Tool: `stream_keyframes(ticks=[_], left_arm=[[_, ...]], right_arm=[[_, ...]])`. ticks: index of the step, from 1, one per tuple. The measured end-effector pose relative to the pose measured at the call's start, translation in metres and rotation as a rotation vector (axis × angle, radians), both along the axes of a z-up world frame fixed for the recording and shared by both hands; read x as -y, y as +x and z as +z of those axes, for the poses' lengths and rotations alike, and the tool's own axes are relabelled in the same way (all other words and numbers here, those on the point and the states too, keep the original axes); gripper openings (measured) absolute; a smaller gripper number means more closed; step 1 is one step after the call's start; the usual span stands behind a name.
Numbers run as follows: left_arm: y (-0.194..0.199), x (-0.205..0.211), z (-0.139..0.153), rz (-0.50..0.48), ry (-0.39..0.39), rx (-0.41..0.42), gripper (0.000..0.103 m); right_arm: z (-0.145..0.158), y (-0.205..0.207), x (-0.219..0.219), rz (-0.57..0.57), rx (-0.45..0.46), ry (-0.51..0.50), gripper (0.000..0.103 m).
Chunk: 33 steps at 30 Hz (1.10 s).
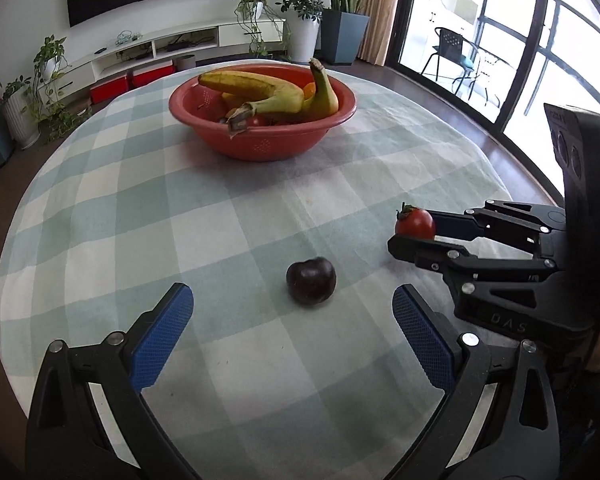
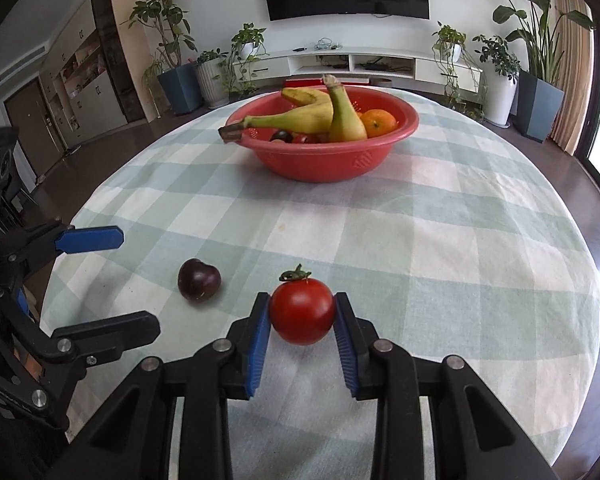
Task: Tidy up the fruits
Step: 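Move the left gripper to the dark plum and close on it while the right holds the tomato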
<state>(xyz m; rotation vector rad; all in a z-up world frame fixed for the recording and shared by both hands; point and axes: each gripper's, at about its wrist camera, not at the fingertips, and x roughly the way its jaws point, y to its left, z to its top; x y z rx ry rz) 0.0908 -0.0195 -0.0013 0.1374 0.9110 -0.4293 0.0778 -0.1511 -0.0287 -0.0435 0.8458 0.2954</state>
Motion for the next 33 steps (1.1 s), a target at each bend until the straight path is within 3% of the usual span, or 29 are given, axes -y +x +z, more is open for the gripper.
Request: stream_keyframes(ticks=[4,9,12,17,19,33], left_arm=[[0.016,0.013,-0.003,0.002,0.009,-0.033,0.071],[0.022,0.021,-0.018,0.014,0.044,-0.079,0.071],[0.024,0.021,-0.027,0.019,0.044,-0.101,0.055],[0.026,0.023,-0.031,0.022,0.049,-0.102,0.049],[0.027,0.024,-0.031,0.02,0.052,-0.097,0.035],[0.021,0.023,-0.031,0.015,0.069,-0.076,0.034]], right_arm=[[-0.001,0.001,0.003,-0.014,0.007,-0.023,0.034],[0.001,0.001,0.009,-0.024,0.005,0.003,0.034],[0.002,0.0,0.009,-0.019,0.009,0.006,0.034],[0.003,0.0,0.008,-0.017,0.009,0.011,0.034],[0.002,-0.001,0.009,-0.02,0.006,0.015,0.034],[0.002,0.0,0.009,-0.018,-0.002,0.012,0.034]])
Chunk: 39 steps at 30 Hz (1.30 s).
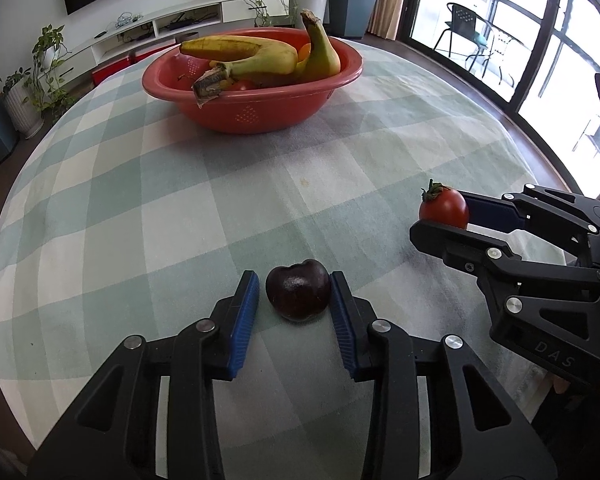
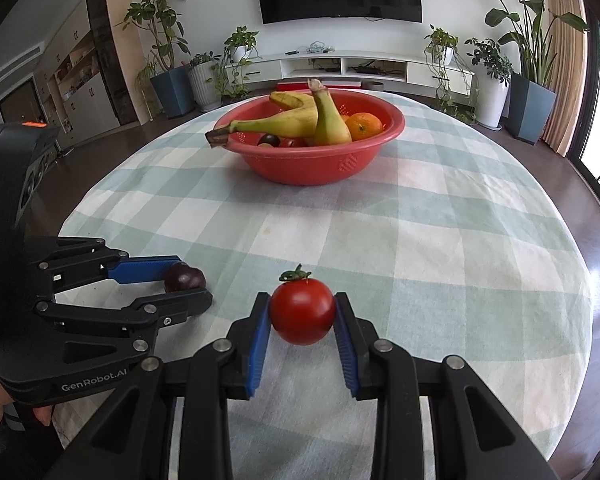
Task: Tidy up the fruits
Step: 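Move the left gripper to the dark plum and close on it while the right holds the tomato, then carry the plum and tomato over the red bowl with both grippers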
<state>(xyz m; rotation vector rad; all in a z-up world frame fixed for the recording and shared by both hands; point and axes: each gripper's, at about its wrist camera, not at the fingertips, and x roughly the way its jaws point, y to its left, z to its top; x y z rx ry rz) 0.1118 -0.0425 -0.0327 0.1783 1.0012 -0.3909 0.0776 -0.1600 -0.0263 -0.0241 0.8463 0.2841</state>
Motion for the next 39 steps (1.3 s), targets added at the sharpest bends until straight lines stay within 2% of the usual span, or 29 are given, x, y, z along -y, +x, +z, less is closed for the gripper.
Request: stream_keyframes(ticks=[4,16,28,34,39], left_arm=[[-0.001,0.0,0.001,-0.009,-0.005,0.006,0.029],[-0.007,-0.011,0.007,0.025,-0.028,0.017,0.028],[-0.01,-0.024,0.029,0.044,-0.059,0.06,0.028],[-0.007,-0.034,0.046,0.055,-0.085,0.089,0.028],[0.002,-0.046,0.067,0.06,-0.108,0.127,0.028]], right_arm=[[0.0,-0.001,-0.001,0.003,0.002,-0.002,0.034],[0.001,0.0,0.002,-0.007,0.005,0.013,0.034],[0.004,0.001,0.005,-0.021,0.009,0.033,0.034],[0.015,0.001,0.01,-0.029,0.02,0.053,0.034],[0.037,0.007,0.021,-0.05,0.042,0.077,0.034]])
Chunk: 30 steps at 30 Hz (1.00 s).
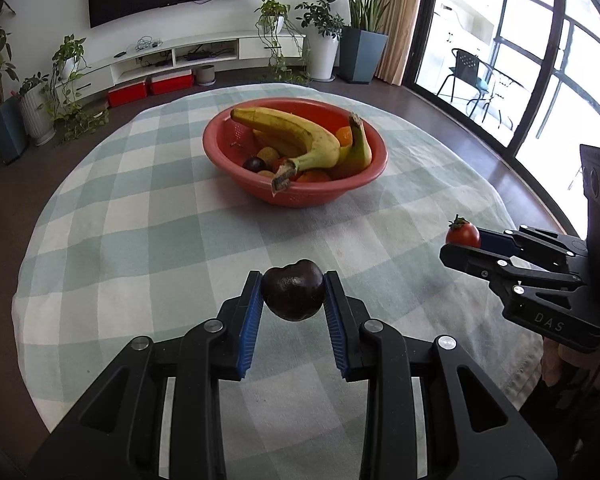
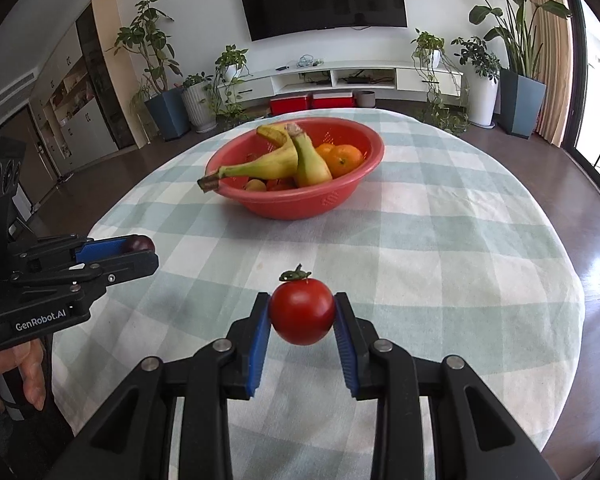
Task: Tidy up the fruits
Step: 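Carry the plum and tomato over the red bowl with both grippers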
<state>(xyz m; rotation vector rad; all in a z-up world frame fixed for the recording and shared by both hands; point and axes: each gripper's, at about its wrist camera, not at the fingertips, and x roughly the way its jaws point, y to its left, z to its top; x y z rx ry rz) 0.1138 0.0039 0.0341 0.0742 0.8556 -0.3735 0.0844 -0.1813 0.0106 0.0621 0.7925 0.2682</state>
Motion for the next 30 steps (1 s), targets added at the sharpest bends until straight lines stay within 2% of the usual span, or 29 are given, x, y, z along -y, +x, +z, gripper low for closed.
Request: stream_keyframes(ticks=[6,10,14,18,21,30], left_arm=[[0.029,-0.012,0.034,0.006,-0.006,0.058,0.028],[0.061,-0.012,0.053,-0.008,0.002,0.084,0.028],[0.098,-0.006,0.06,-0.03,-0.002,0.077,0.028],[0.132,0.002,0.05,-0.044,0.006,0.053,0.028],[0.154,0.007,0.032,-0.048,0.013,0.02,0.028],[0.186,0.021,-0.008,-0.061,0.01,-0.037,0.028]], right_arm=[[0.038,0.027,0.015,-0.01,0.046,-0.007,0.034],[0.062,0.058,0.014,0.016,0.078,-0.026,0.034],[0.067,0.099,0.012,0.026,0.051,-0.031,0.034],[0.056,0.133,0.006,0.048,0.007,-0.039,0.034],[0.045,0.153,0.0,0.06,-0.019,-0.056,0.034],[0.023,0.193,-0.009,0.08,-0.072,-0.064,0.034]])
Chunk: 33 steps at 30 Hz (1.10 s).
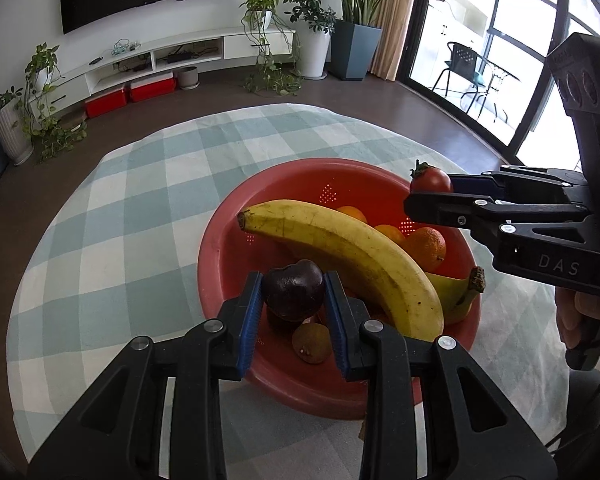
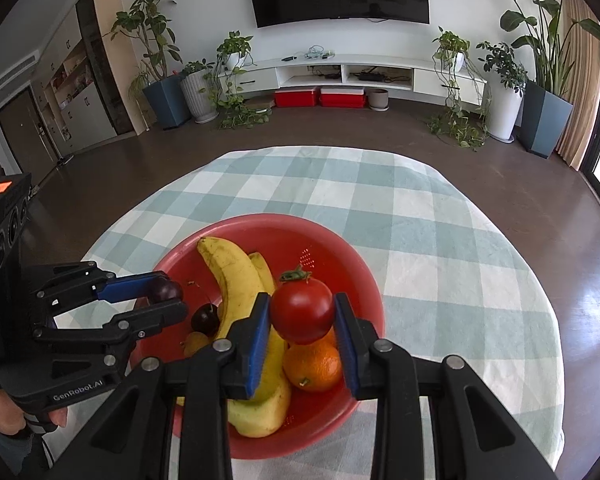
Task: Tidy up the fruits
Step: 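Carry the plum and tomato over the red bowl with both grippers, then open both grippers to drop the plum and tomato into the bowl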
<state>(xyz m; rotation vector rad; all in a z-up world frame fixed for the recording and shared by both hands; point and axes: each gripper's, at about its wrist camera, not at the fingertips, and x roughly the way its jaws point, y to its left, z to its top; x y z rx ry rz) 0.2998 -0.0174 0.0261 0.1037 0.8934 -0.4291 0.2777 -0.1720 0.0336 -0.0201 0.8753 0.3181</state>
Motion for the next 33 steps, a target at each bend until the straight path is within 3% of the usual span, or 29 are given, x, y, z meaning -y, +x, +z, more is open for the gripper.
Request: stream_keyframes(ticks=[8,21,23,24,25,28,29,30,32,33], left_arm=[[0.013,0.004,-0.017,0.003,0.01,-0.017,0.029],[0.013,0.002,-0.017,0.025,0.005,-0.005,0.031],[0.012,0.002,-0.016,0.024,0.002,0.002,0.038],[0.01,0.002,-0.013,0.025,0.004,0.012,0.051],[0.008,0.003,-0.011,0.02,-0.001,0.017,0.057],[0.004,0.003,-0.006,0.025,0.007,0.031,0.061],[0.001,0.001,-0.004,0.029,0.008,0.036,0.063],[-0.002,0.0,-0.001,0.037,0.013,0.043,0.073],[-0.01,-0.006,0.007,0.056,0.022,0.066,0.083],[-0.015,-0.009,0.012,0.07,0.022,0.083,0.087]], right_arm=[[-0.018,0.012,-0.004,0.01,-0.041,-0.002,0.034],[-0.012,0.002,-0.004,-0.002,-0.017,-0.027,0.038],[-0.008,-0.004,-0.002,-0.007,-0.001,-0.022,0.038],[-0.005,-0.007,0.0,-0.01,0.009,-0.019,0.038],[-0.002,-0.01,0.002,-0.014,0.019,-0.015,0.038],[0.008,-0.021,0.006,-0.027,0.049,-0.006,0.038],[0.012,-0.027,0.008,-0.033,0.062,-0.003,0.042],[0.016,-0.032,0.01,-0.04,0.076,0.003,0.045],[0.024,-0.046,0.016,-0.063,0.106,0.022,0.066],[0.029,-0.054,0.02,-0.078,0.125,0.032,0.07]])
